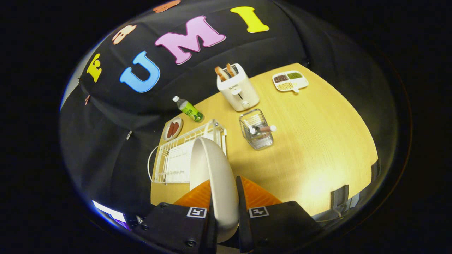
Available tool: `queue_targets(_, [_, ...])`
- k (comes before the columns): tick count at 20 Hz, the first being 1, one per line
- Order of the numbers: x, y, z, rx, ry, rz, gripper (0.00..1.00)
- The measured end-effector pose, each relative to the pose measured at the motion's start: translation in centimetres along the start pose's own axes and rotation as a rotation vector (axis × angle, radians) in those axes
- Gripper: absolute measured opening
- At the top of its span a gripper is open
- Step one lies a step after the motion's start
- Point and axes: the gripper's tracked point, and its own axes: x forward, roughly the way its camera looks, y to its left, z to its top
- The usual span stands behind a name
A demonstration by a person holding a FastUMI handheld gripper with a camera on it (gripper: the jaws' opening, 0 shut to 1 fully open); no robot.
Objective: Take the plate from the dish rack, then take the spoon from the basket and place it into the plate.
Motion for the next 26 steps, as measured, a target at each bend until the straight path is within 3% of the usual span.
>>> queue_targets(6, [3.8, -5.8, -5.1, 0.19, 0.072, -0.001, 0.28])
queue_targets(12, [6.0, -7.8, -7.2, 0.169, 0.134, -0.049, 0.29])
queue_targets(16, [6.8, -7.6, -7.0, 0.21, 0.123, -0.031, 0.31])
queue_targets(18, [7.1, -8.6, -6.2, 0.216, 0.108, -0.065, 0.32])
queue_targets(21, [6.8, -10.3, -6.2, 0.183, 0.115, -0.14, 0.48])
queue_targets(23, [6.1, -10.4, -5.5, 0.173, 0.105, -0.141, 0.51])
queue_targets(26, [4.9, -10.0, -3.5, 0.12, 0.061, -0.147, 0.64])
